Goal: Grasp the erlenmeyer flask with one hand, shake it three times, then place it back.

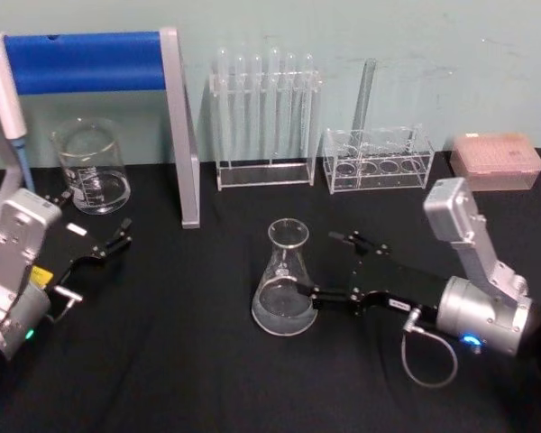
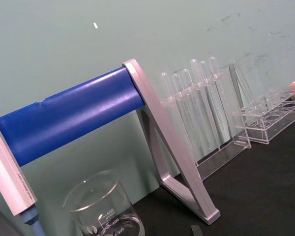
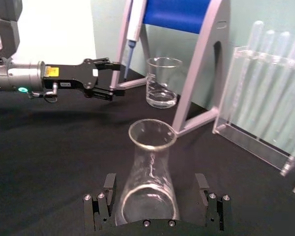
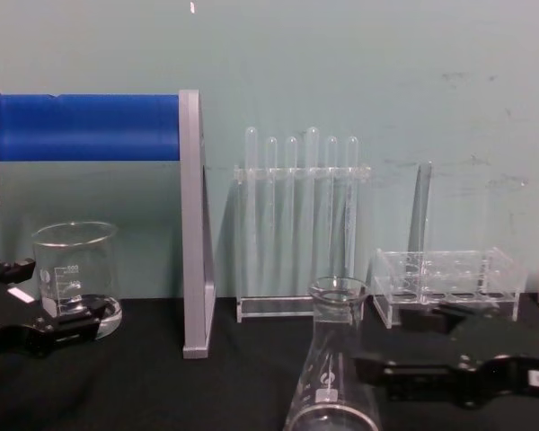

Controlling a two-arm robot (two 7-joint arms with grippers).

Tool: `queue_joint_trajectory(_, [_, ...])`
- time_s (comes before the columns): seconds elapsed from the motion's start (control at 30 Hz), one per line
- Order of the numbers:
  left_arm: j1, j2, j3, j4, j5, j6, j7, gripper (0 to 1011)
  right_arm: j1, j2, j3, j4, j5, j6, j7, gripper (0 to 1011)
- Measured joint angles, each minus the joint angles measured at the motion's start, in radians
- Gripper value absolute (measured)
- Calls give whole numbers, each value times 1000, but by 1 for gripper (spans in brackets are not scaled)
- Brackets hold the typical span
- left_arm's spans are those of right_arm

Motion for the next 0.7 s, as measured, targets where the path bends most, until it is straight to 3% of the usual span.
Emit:
queue_joint_trajectory(0.17, [0, 0, 0, 0, 0, 0, 0, 1001, -46, 19, 45, -40, 11, 10, -49, 1000])
queue_joint_trajectory(0.37, [0, 0, 0, 0, 0, 0, 0, 1001, -102, 4, 132, -83, 24, 15, -173, 1000])
queue_joint_trajectory(0.53, [0, 0, 0, 0, 0, 0, 0, 1001, -120, -57, 187, -91, -16, -4, -322, 1000])
queue_joint_trajectory(0.7, [0, 0, 0, 0, 0, 0, 0, 1001, -102, -119, 194, -59, -96, -6, -447, 1000])
